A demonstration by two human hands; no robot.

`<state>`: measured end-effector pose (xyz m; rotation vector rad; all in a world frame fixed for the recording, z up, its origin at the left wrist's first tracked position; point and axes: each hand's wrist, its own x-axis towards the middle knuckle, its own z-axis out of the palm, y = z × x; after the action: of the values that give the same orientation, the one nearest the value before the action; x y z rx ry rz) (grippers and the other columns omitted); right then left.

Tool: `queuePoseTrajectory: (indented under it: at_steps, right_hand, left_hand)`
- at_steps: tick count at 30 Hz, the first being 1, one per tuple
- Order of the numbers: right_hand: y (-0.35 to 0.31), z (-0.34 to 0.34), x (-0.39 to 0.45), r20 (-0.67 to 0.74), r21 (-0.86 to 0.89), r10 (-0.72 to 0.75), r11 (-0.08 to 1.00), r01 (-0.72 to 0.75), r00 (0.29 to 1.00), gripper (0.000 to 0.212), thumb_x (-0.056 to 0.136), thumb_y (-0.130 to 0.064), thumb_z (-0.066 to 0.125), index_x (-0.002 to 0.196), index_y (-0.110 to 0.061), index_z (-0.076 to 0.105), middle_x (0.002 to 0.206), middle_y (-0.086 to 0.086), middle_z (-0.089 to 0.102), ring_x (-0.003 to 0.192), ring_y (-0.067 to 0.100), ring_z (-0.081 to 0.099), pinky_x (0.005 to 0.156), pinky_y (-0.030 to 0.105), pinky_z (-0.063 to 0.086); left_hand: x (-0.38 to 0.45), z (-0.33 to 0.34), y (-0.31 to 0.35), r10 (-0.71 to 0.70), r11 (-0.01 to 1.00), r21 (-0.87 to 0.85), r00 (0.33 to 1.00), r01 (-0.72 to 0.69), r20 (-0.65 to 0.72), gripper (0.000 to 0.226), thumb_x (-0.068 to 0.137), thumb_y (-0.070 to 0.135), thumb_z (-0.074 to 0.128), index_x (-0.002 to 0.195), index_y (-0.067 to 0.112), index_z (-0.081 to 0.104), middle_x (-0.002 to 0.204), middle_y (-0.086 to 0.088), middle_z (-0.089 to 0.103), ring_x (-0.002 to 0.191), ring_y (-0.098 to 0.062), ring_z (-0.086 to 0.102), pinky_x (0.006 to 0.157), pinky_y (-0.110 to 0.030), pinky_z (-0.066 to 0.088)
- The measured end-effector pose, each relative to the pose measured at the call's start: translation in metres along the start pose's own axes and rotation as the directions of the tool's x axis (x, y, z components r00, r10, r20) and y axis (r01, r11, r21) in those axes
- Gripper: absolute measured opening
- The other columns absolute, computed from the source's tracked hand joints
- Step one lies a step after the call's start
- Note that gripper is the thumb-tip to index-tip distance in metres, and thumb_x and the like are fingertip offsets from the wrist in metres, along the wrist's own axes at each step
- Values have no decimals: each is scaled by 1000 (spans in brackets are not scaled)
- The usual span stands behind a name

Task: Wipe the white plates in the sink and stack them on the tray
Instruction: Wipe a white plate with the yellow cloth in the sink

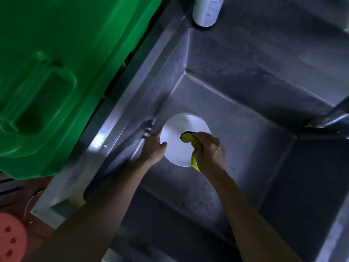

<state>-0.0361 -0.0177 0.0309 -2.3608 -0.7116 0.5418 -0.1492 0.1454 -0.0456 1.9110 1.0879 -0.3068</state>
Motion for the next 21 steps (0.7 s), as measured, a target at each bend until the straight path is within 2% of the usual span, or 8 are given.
queuePoseTrajectory:
  at_steps: [2, 4, 6, 8, 11, 13, 17, 21]
  right_hand:
    - [1, 1, 2, -2, 12, 10, 1000, -10, 1000, 43, 80, -5, 52, 109, -30, 72, 114, -3, 72, 99, 38, 61, 79, 42, 53]
    - [4, 2, 3, 17, 1, 27, 1000, -27, 1000, 44, 82, -2, 55, 109, -32, 73, 116, -4, 71, 100, 37, 60, 80, 41, 52]
    - [4, 2, 2, 37, -7, 33, 999, -33, 999, 42, 84, -6, 54, 111, -32, 72, 118, -5, 70, 102, 37, 59, 82, 42, 52]
    - [3, 0, 1, 35, -5, 31, 1000, -31, 999, 41, 83, -12, 49, 112, -28, 73, 118, -2, 71, 103, 39, 60, 84, 45, 53]
    - [6, -4, 0, 33, 30, 21, 999, -21, 999, 43, 82, -9, 46, 113, -21, 73, 113, 2, 73, 98, 40, 62, 83, 47, 54]
    - [7, -5, -2, 19, 59, 22, 998, -24, 1000, 43, 82, -2, 49, 111, -19, 74, 110, 4, 73, 95, 41, 63, 82, 47, 55]
    - [8, -6, -13, 13, 84, 44, 995, -45, 999, 43, 82, 1, 49, 112, -16, 74, 111, 7, 73, 96, 43, 62, 87, 49, 53]
    - [7, -10, -24, 24, 87, 59, 994, -61, 998, 42, 82, 1, 48, 111, -16, 74, 109, 6, 73, 98, 40, 59, 87, 47, 52]
  left_hand:
    - [0, 4, 0, -44, 997, -62, 999, 43, -12, 48, 91, 13, 61, 139, 10, 56, 135, -10, 65, 116, -24, 62, 87, -23, 42]
    - [-1, 7, 2, -112, 985, -135, 994, 112, 9, 53, 92, 17, 63, 144, 14, 51, 144, -4, 59, 127, -21, 58, 98, -29, 46]
    - [-2, 8, 4, -179, 960, -219, 984, 174, -3, 39, 90, 17, 64, 128, 24, 58, 129, 4, 66, 107, -7, 65, 84, -22, 50]
    - [-4, 9, 9, -233, 937, -274, 972, 216, -29, 29, 88, 15, 64, 111, 32, 59, 108, 11, 67, 82, 11, 58, 62, -7, 41]
    - [-5, 10, 13, -276, 907, -343, 960, 243, -50, 34, 85, 13, 63, 115, 29, 65, 100, 16, 65, 77, 14, 55, 57, -7, 39]
    - [-5, 11, 15, -306, 885, -382, 951, 265, -49, 30, 83, 11, 62, 107, 28, 67, 99, 14, 69, 82, 10, 59, 60, -12, 44]
    - [-7, 11, 15, -399, 823, -452, 917, 345, -27, 26, 80, 7, 62, 104, 14, 71, 105, -2, 74, 99, -25, 69, 84, -44, 61]
    - [-14, 12, 18, -402, 815, -444, 915, 372, 29, 20, 83, 6, 65, 101, 14, 65, 111, -10, 69, 100, -29, 66, 79, -47, 63]
